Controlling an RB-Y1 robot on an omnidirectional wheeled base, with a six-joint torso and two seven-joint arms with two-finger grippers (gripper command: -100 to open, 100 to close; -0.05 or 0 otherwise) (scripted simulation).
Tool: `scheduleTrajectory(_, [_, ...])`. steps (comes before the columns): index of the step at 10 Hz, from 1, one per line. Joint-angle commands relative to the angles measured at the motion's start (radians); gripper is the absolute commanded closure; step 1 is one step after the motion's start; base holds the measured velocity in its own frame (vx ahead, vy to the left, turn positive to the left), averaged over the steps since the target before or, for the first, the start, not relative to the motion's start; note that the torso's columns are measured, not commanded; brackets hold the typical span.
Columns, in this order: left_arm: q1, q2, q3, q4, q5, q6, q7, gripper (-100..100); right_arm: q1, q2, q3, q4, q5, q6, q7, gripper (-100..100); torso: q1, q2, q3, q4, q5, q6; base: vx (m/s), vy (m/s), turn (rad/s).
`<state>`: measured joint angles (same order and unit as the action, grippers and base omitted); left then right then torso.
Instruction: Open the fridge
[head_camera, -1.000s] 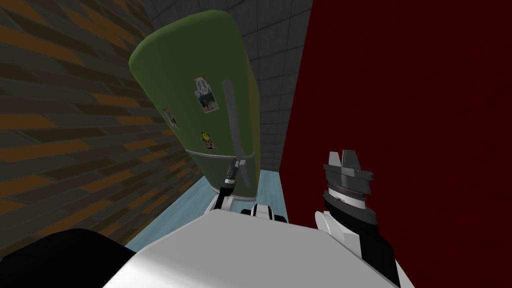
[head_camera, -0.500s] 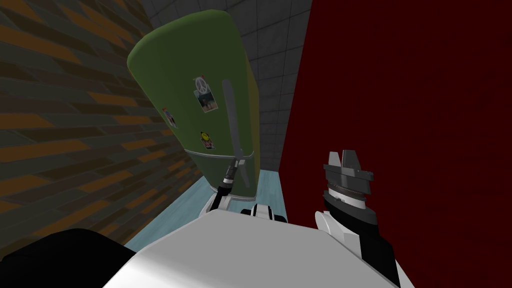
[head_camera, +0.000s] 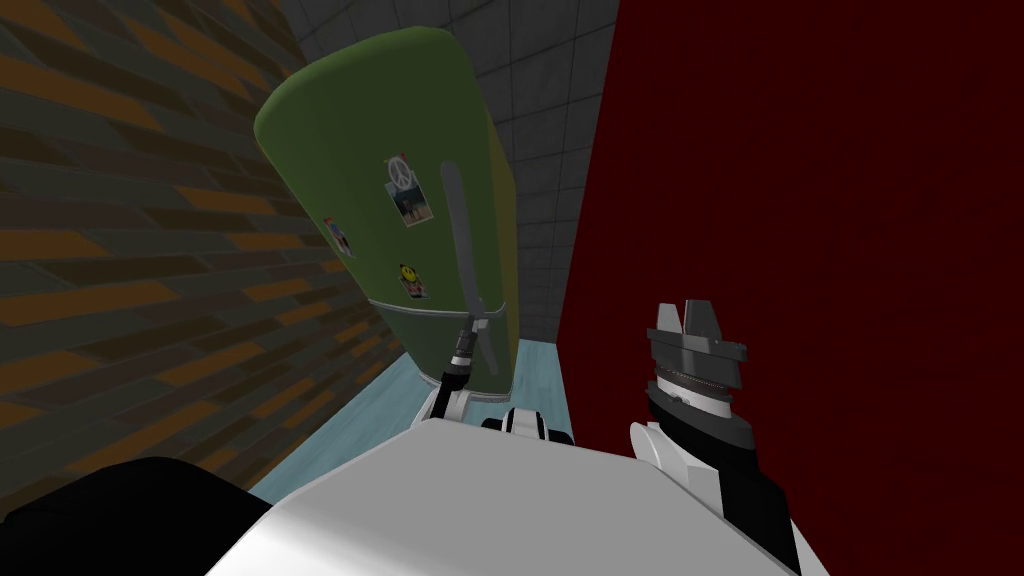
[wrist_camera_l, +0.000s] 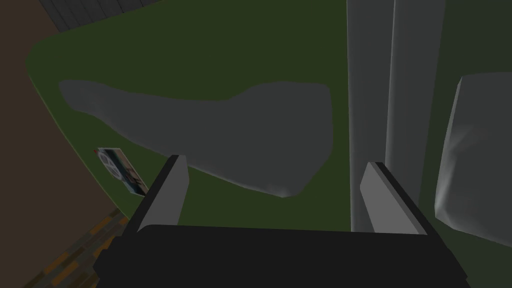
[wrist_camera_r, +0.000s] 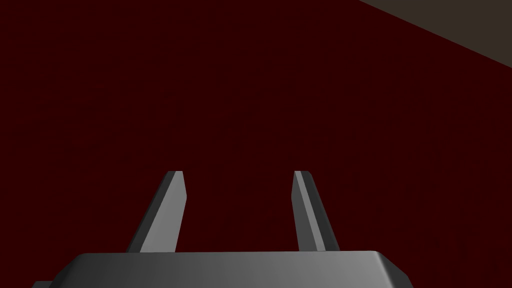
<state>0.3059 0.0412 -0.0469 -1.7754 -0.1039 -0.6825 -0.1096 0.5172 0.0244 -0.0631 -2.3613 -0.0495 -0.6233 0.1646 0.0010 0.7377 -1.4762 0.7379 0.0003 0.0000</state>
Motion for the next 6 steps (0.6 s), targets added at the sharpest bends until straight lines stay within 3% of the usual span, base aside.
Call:
scheduleTrajectory(1, [-0.007,-0.001,0.001,-0.029,-0.001,0.036,0.002,-100,0.0,0.0,0.0,0.0,0.0,0.0,0.0,0,-0.001,0.0,0.0,0.0,0.0,0.0,0.021,0.002,-0.006])
scheduleTrajectory(4, [-0.015,0.0,0.002,-0.066,-0.002,0.08,0.004,-100,0.0,0.0,0.0,0.0,0.0,0.0,0.0,0,-0.001,0.0,0.0,0.0,0.0,0.0,0.033,-0.003,-0.005])
scheduleTrajectory(5, [-0.014,0.0,0.002,-0.056,-0.001,0.068,0.004,-100,0.0,0.0,0.0,0.0,0.0,0.0,0.0,0,-0.001,0.0,0.0,0.0,0.0,0.0,0.014,-0.002,0.0])
scheduleTrajectory(6, [-0.007,-0.001,0.001,-0.029,-0.001,0.036,0.002,100,0.0,0.0,0.0,0.0,0.0,0.0,0.0,0,-0.001,0.001,0.001,0.0,0.0,0.0,-0.023,0.0,0.009])
